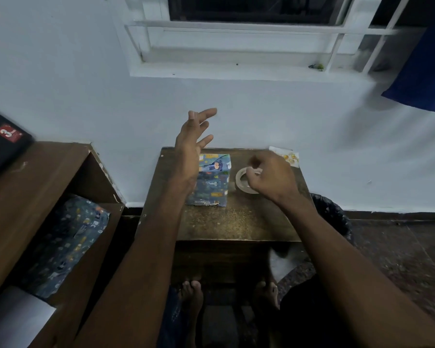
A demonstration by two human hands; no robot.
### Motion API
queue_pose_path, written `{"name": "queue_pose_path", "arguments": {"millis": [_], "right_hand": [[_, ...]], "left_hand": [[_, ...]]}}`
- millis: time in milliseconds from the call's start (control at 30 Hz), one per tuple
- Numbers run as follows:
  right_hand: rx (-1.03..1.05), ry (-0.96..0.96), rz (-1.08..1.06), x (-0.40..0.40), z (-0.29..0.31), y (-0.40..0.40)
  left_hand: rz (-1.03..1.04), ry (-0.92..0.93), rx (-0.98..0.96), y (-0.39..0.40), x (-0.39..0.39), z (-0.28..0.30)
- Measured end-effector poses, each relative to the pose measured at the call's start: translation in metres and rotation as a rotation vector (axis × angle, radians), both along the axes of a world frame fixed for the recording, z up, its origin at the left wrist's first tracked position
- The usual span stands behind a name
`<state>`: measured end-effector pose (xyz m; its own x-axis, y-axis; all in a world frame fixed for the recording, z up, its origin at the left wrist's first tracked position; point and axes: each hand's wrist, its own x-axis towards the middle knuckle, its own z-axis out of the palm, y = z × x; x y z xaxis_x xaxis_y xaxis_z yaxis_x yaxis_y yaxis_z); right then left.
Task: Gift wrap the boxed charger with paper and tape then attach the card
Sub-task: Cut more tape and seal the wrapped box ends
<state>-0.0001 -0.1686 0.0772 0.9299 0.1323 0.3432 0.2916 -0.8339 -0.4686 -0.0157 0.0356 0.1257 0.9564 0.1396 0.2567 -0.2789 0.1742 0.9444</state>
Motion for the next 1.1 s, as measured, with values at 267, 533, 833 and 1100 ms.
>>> {"name": "queue_pose_path", "arguments": {"millis": [267,533,833,1100], "right_hand": [[0.163,-0.212,0.448,-0.021,0.01,0.055],[0.378,-0.166,0.385,-0.009,-0.001,0.058],[0.438,-0.105,0.392,-0.007,0.002,0.056],[0.421,-0.069,0.382,-0.006,0.003,0.056]], "left_hand": [[-0.052,-0.017,-0.164,0.004,-0.007,0.002],[0.114,-0.046,-0.014,0.025,-0.026,0.01],[0.153,0.172,0.168,0.038,-0.028,-0.008],[0.163,0.205,0.252,0.032,-0.033,-0.008]]}}
